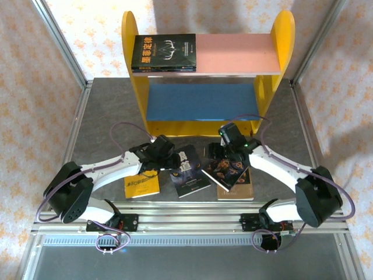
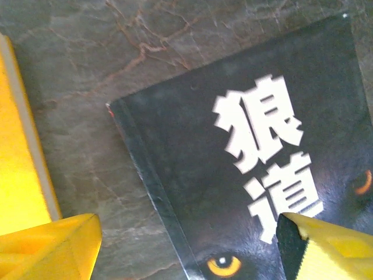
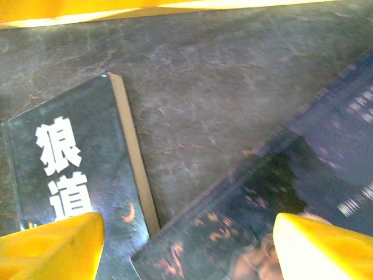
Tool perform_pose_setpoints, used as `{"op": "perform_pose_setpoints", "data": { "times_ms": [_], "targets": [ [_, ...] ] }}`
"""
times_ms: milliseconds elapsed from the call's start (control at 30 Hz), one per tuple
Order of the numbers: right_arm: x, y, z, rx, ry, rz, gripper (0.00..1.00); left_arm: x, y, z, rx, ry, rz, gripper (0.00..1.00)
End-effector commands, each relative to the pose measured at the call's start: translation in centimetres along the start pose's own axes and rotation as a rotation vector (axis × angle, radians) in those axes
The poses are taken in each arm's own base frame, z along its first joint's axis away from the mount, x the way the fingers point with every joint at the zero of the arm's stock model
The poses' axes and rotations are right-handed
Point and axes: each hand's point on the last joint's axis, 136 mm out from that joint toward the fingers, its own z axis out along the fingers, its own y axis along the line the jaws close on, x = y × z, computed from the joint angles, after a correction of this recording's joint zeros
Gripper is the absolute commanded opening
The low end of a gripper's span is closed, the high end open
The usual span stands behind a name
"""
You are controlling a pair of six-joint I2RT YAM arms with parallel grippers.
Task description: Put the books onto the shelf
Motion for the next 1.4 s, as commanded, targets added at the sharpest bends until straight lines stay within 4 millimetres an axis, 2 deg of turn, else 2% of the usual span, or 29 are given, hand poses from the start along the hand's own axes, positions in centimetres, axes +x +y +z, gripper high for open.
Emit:
{"op": "perform_pose_setpoints", "data": {
  "times_ms": [0, 333, 600, 667, 867, 967, 1133, 1367],
  "targets": [
    [-1.6, 2.2, 0.5, -0.065, -0.01, -0.08, 0.75, -0.1, -1.1, 0.3, 0.033, -0.006, -0.032, 0.81],
    [-0.7, 3.6, 3.9, -0.075, 0.094, -0.169, 0.7, 1.3, -1.3, 2.7, 0.055, 0.047, -0.068, 0.81],
    [0.5, 4.1, 5.7, -0.079, 0.138, -0.169, 0.69, 0.9, -1.9, 3.5, 0.063, 0.044, -0.069, 0.81],
    [0.8, 4.3, 6.0, -0.083, 0.146, -0.17, 0.69, 0.4, -2.1, 3.6, 0.061, 0.026, -0.06, 0.81],
    [1.4, 4.3, 6.7, -0.078, 0.164, -0.153, 0.67, -3.6, -2.9, 4.1, 0.047, -0.046, -0.006, 0.81],
    [1.6, 4.4, 6.6, -0.087, 0.164, -0.144, 0.67, -4.7, -3.8, 4.4, 0.06, -0.045, 0.016, 0.81],
    [2.1, 4.1, 6.3, -0.083, 0.165, -0.144, 0.67, -5.6, -3.7, 3.8, 0.066, -0.059, 0.019, 0.81],
    [2.9, 4.1, 6.7, -0.08, 0.18, -0.143, 0.67, -5.2, -2.4, 1.9, 0.029, -0.066, 0.02, 0.81]
  ]
}}
